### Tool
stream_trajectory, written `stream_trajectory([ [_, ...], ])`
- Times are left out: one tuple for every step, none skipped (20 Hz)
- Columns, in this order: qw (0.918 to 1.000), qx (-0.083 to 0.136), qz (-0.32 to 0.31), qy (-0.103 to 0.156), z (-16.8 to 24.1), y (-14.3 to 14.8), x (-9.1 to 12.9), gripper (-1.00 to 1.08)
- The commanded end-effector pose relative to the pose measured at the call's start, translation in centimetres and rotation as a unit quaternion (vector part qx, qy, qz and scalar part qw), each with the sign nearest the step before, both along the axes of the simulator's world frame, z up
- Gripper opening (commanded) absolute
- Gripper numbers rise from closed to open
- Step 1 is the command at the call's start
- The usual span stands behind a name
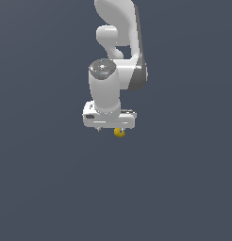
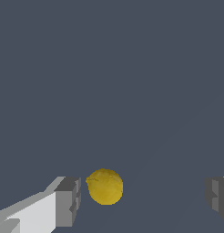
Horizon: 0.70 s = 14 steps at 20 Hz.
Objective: Pick up the object and move it to a goal position.
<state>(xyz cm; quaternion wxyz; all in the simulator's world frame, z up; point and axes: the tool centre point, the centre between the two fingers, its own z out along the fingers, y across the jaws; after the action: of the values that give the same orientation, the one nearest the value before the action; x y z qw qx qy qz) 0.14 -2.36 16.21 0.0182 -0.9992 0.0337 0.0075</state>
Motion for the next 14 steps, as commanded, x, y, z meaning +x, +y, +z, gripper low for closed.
stream_trajectory([
  [1.0, 0.0, 0.0, 0.0, 0.0, 0.0, 0.0, 1.0],
  [1.0, 0.0, 0.0, 0.0, 0.0, 0.0, 0.0, 1.0],
  [1.0, 0.0, 0.0, -0.001, 0.0, -0.1, 0.1, 1.0],
  [1.0, -0.001, 0.0, -0.002, 0.1, -0.3, 0.1, 1.0],
  [1.0, -0.001, 0.0, -0.004, 0.2, -0.6, 0.2, 1.0],
  [1.0, -0.002, -0.001, -0.006, 0.3, -0.9, 0.3, 1.0],
  [1.0, -0.002, -0.001, -0.009, 0.4, -1.3, 0.5, 1.0],
  [0.9999, -0.003, -0.001, -0.012, 0.5, -1.6, 0.6, 1.0],
  [0.9999, -0.003, -0.001, -0.013, 0.6, -1.8, 0.6, 1.0],
  [0.9999, -0.004, -0.001, -0.015, 0.7, -2.0, 0.7, 1.0],
  [0.9999, -0.004, -0.001, -0.016, 0.7, -2.1, 0.7, 1.0],
  [0.9999, -0.004, -0.001, -0.016, 0.7, -2.1, 0.7, 1.0],
  [0.9999, -0.004, -0.001, -0.015, 0.7, -2.1, 0.7, 1.0],
  [0.9999, -0.004, -0.001, -0.015, 0.7, -2.0, 0.7, 1.0],
])
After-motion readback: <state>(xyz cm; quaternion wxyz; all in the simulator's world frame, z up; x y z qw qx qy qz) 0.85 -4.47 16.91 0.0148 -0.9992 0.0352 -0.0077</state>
